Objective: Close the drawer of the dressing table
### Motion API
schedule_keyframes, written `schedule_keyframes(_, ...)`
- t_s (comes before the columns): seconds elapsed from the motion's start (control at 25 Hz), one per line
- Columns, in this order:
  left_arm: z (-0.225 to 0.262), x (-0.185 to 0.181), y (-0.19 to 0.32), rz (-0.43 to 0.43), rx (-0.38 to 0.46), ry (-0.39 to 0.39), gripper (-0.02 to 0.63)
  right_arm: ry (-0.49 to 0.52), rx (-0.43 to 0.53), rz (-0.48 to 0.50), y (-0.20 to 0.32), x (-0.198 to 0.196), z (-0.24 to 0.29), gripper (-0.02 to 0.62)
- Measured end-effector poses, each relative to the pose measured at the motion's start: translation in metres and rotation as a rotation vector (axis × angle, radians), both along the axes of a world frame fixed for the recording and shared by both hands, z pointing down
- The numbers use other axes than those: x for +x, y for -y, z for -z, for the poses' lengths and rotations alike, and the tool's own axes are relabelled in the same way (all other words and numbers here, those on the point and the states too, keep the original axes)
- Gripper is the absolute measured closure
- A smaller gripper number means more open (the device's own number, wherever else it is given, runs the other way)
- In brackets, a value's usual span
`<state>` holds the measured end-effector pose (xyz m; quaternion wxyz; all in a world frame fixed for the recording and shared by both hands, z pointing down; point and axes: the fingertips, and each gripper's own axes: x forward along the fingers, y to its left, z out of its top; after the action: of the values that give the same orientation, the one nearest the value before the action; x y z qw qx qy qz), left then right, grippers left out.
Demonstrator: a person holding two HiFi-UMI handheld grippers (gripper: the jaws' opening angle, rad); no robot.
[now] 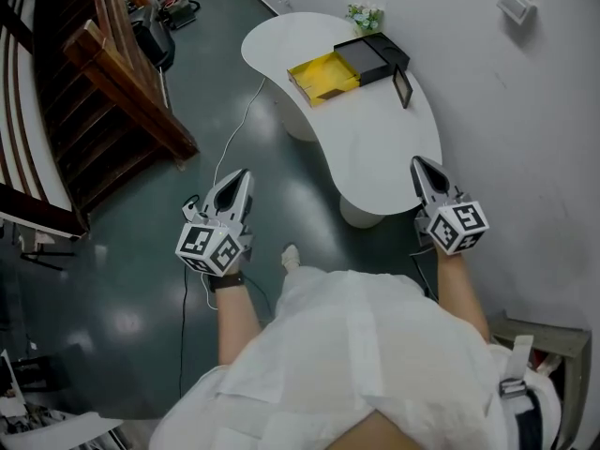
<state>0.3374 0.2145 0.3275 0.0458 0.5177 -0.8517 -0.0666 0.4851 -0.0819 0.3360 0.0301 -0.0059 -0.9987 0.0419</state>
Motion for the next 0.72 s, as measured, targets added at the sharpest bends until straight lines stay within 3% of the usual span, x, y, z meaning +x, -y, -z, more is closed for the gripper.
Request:
schedule_keyframes(0.32,-0.004,-0.035,-0.031,-0.013,0.041,-0.001,0.589,-0.023,0.007,0.016,-0.037,-0.043,-0.004,0.586)
schedule_keyframes(0.72,-0.009,-0.150,-0.158,0.046,0.050,0.003,0.588,0.001,0.008,-0.016,-0.116,-0.170,0.007,0.586)
